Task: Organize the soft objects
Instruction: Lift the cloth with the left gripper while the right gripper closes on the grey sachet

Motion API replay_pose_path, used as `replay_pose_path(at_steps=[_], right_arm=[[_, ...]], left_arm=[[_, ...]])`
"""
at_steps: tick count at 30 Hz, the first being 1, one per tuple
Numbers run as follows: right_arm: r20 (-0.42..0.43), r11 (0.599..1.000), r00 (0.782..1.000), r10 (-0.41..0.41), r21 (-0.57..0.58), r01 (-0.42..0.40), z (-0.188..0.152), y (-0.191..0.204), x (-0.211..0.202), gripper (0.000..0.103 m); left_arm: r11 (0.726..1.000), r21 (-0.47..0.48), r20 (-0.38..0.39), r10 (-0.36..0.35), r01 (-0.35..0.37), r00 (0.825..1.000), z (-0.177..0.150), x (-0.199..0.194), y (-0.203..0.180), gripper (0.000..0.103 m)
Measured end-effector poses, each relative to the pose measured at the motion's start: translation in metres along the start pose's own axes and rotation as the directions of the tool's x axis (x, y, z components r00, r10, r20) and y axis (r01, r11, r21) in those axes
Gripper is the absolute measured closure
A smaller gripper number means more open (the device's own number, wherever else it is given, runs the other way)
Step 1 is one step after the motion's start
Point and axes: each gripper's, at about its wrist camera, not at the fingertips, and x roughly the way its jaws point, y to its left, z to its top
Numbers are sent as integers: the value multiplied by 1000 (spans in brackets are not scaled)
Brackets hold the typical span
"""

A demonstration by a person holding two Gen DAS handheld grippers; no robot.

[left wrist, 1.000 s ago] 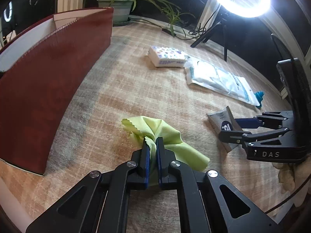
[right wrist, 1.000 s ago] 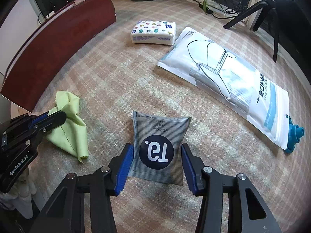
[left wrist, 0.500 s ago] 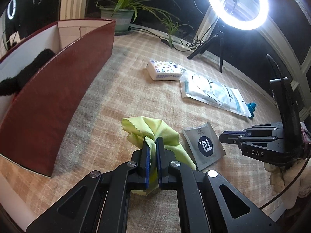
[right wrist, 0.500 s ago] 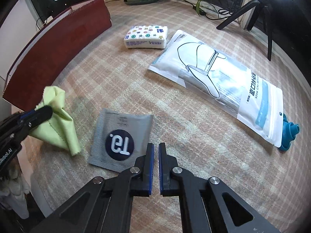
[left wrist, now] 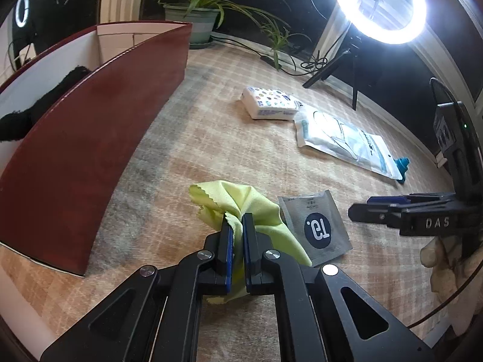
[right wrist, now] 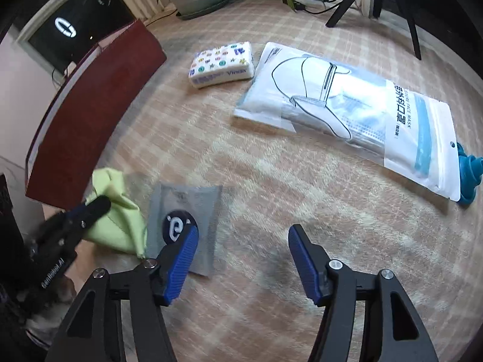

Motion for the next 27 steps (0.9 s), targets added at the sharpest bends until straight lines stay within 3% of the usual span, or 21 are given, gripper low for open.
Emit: replay_pose_path(at_steps=[5, 9, 18, 27], right_arm=[[4, 999, 1000, 30, 18, -31, 10, 11, 0, 42], [-20, 999, 999, 24, -36, -25, 15, 32, 9, 39], [-96, 991, 993, -72, -117, 61, 21, 70, 43, 32], [-107, 971, 978, -178, -178, 157, 32, 95, 64, 31]], left_arm=[[1000, 18, -1, 7, -6, 1000, -4, -7, 4, 99], [1000, 6, -22, -4, 4, 1000, -11, -7, 10, 99], [999, 2, -36, -32, 32, 999, -22, -13, 15, 99], [999, -13, -32, -40, 40, 999, -23, -16, 24, 99]])
